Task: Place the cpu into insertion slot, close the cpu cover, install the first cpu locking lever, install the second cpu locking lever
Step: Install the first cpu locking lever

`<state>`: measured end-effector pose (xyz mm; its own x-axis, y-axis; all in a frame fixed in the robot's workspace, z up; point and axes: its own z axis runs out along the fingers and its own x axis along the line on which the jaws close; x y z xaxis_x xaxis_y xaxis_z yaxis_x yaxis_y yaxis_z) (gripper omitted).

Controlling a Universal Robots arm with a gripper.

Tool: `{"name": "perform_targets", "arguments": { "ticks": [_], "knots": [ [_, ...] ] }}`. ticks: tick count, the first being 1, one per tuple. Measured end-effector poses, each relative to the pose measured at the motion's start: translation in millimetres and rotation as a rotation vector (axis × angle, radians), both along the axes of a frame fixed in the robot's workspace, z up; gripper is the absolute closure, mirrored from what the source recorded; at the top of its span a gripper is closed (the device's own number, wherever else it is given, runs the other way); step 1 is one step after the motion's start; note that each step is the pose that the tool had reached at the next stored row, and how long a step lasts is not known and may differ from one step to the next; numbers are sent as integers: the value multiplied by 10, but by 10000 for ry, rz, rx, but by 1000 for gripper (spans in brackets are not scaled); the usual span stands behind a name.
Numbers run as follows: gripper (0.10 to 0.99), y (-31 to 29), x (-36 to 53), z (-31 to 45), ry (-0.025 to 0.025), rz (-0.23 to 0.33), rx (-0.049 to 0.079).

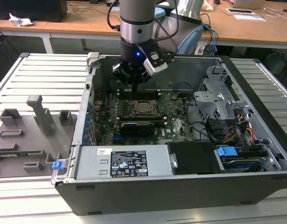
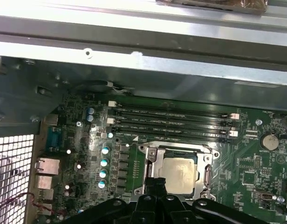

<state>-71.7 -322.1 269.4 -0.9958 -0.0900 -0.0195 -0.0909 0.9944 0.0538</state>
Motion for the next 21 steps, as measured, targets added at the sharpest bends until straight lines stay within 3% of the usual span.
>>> {"name": "perform_targets", "arguments": {
  "ticks": [9,16,21],
  "knots": [
    [980,0,-106,-20,-14,-11,1],
    [980,1,-279,-30,-63,-12,28],
    [980,9,-314,-39,-61,-12,33]
  ]
}}
